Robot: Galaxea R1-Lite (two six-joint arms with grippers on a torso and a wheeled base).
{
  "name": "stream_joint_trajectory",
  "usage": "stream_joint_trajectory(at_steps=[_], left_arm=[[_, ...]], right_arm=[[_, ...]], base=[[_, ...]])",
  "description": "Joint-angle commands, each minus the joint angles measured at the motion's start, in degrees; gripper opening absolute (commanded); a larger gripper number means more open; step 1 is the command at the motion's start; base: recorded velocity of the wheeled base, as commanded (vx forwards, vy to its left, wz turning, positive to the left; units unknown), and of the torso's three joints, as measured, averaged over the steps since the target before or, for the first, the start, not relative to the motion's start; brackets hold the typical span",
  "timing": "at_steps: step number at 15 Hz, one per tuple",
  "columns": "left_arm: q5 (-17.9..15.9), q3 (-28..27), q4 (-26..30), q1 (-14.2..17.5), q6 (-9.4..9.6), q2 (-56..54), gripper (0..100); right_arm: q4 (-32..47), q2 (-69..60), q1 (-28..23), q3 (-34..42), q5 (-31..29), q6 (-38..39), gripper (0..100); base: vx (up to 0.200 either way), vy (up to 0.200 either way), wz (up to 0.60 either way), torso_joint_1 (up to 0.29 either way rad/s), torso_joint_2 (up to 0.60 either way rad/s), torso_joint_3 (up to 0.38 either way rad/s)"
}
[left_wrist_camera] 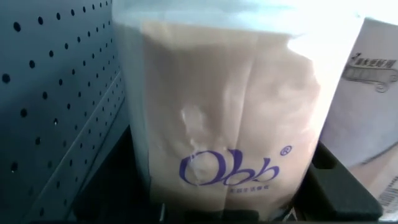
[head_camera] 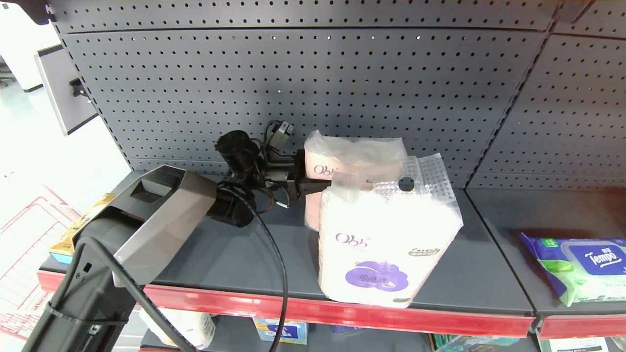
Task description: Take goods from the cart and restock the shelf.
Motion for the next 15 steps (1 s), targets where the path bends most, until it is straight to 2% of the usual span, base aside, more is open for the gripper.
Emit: stream_joint_trajectory(at_steps=[1, 2, 3, 7, 10, 11, 15], left_arm=[[0.0, -0.9, 2.9, 0.0, 3.46, 0.2, 0], [0.0, -0.7, 4.2, -0.1, 5.13, 0.0, 0], [0.0, -0.5, 4.2, -0.1, 5.48, -0.1, 0], [0.1, -0.3, 5.4, 0.0, 5.04, -1.5, 0], [0.0, -0.2, 5.1, 0.0, 5.83, -1.4, 0], [0.1, -0.1, 5.1, 0.0, 6.1, -1.5, 100], [0.2, 4.0, 4.8, 0.2, 5.48, -4.5, 100]], right_arm=[[0.0, 0.1, 0.0, 0.0, 0.0, 0.0, 100], [0.0, 0.1, 0.0, 0.0, 0.0, 0.0, 100], [0.0, 0.1, 0.0, 0.0, 0.0, 0.0, 100], [0.0, 0.1, 0.0, 0.0, 0.0, 0.0, 100], [0.0, 0.1, 0.0, 0.0, 0.0, 0.0, 100], [0.0, 0.1, 0.0, 0.0, 0.0, 0.0, 100], [0.0, 0.1, 0.0, 0.0, 0.0, 0.0, 100]], base=[[0.0, 0.0, 0.0, 0.0, 0.0, 0.0], [0.0, 0.0, 0.0, 0.0, 0.0, 0.0], [0.0, 0.0, 0.0, 0.0, 0.0, 0.0], [0.0, 0.0, 0.0, 0.0, 0.0, 0.0], [0.0, 0.0, 0.0, 0.0, 0.0, 0.0], [0.0, 0.0, 0.0, 0.0, 0.0, 0.0], [0.0, 0.0, 0.0, 0.0, 0.0, 0.0]])
